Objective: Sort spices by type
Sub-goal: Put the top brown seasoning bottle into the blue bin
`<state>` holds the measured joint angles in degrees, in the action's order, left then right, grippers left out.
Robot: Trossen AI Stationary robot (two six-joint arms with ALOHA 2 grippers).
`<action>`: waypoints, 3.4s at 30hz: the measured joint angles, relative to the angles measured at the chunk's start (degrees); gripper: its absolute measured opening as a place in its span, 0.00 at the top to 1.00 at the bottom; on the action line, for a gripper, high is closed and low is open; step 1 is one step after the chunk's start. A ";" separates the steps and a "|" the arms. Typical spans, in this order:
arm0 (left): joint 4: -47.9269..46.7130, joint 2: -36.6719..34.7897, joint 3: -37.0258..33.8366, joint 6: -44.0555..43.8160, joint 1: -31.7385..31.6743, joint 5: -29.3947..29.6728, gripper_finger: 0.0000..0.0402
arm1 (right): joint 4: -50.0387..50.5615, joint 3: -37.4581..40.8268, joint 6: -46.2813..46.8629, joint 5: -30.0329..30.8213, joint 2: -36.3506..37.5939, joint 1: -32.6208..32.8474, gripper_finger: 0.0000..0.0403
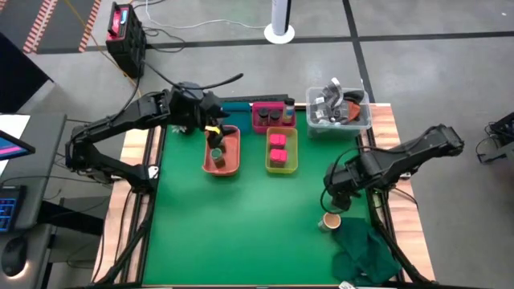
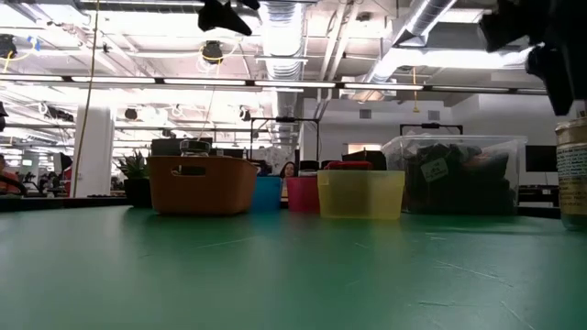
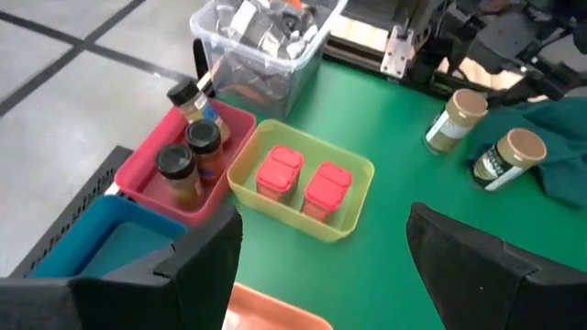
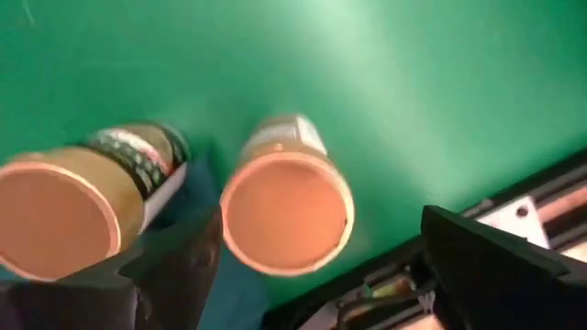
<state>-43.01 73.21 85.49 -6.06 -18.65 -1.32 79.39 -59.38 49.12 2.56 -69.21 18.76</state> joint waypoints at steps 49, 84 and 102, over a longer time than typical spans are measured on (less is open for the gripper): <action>-1.63 0.00 0.02 -0.20 -0.04 0.13 0.27 | -18.33 3.00 -15.25 -6.61 -1.12 -17.39 0.26; -0.09 -15.90 -18.77 -16.78 3.17 10.83 0.27 | -17.60 -74.23 -55.76 -10.08 -61.32 -46.38 0.26; 1.45 -19.89 -24.96 -30.38 9.63 22.63 0.27 | -34.31 -74.33 -60.29 -11.39 -68.57 -47.74 0.24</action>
<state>-41.56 53.32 60.53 -36.44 -9.03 21.31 45.09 -133.71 -11.18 -8.82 -137.78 -28.97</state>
